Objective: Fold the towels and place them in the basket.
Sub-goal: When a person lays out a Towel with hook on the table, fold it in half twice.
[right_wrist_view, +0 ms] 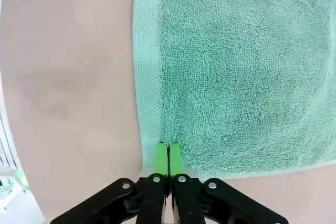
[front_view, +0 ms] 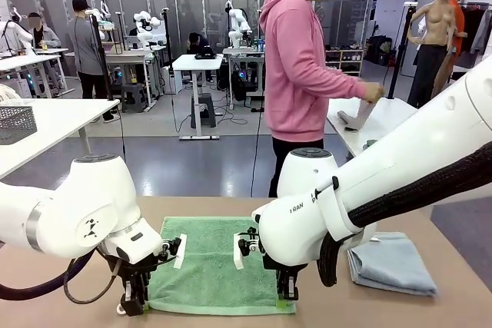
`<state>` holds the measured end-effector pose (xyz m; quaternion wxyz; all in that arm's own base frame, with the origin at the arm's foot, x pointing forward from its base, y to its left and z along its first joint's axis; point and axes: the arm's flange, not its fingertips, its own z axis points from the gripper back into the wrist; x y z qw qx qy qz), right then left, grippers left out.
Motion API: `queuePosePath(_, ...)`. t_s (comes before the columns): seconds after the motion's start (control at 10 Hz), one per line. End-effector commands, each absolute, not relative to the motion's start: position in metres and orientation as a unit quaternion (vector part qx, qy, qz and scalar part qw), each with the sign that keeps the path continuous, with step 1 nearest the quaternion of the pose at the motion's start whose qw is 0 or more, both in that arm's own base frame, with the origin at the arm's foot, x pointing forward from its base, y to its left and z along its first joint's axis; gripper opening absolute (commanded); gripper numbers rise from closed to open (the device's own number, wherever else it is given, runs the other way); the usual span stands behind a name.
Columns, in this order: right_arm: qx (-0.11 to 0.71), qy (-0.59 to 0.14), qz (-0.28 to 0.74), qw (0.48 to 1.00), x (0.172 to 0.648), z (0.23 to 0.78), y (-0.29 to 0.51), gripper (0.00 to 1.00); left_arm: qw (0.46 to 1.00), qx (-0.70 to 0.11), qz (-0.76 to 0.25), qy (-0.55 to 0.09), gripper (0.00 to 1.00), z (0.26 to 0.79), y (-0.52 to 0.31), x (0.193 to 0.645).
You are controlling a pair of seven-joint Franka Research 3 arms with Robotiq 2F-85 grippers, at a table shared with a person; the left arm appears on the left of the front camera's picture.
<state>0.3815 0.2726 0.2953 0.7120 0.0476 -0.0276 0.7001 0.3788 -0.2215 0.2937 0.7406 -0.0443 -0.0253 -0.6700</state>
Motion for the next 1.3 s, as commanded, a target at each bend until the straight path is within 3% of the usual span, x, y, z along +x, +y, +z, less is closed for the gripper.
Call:
queuePosePath(0.0, 0.044, -0.033, 0.697, 0.715, 0.384, 0.299, 0.269, 0.00, 0.743, -0.040, -0.667, -0.028, 0.00, 0.289, -0.224, 0.380)
queuePosePath(0.3, 0.048, -0.042, 0.700, 0.711, 0.378, 0.317, 0.272, 0.00, 0.744, -0.049, -0.665, -0.045, 0.00, 0.300, -0.227, 0.378)
queuePosePath(0.5, 0.051, -0.053, 0.694, 0.716, 0.376, 0.347, 0.272, 0.00, 0.747, -0.068, -0.657, -0.078, 0.00, 0.329, -0.226, 0.377)
queuePosePath(0.6, 0.054, -0.063, 0.700, 0.710, 0.371, 0.364, 0.274, 0.00, 0.747, -0.072, -0.654, -0.092, 0.07, 0.351, -0.229, 0.376)
queuePosePath(1.0, 0.044, -0.108, 0.687, 0.717, 0.388, 0.390, 0.272, 0.00, 0.759, -0.056, -0.637, -0.124, 0.07, 0.399, -0.225, 0.401)
queuePosePath(1.2, 0.032, -0.099, 0.692, 0.714, 0.381, 0.396, 0.273, 0.00, 0.773, -0.048, -0.625, -0.092, 0.07, 0.393, -0.232, 0.412)
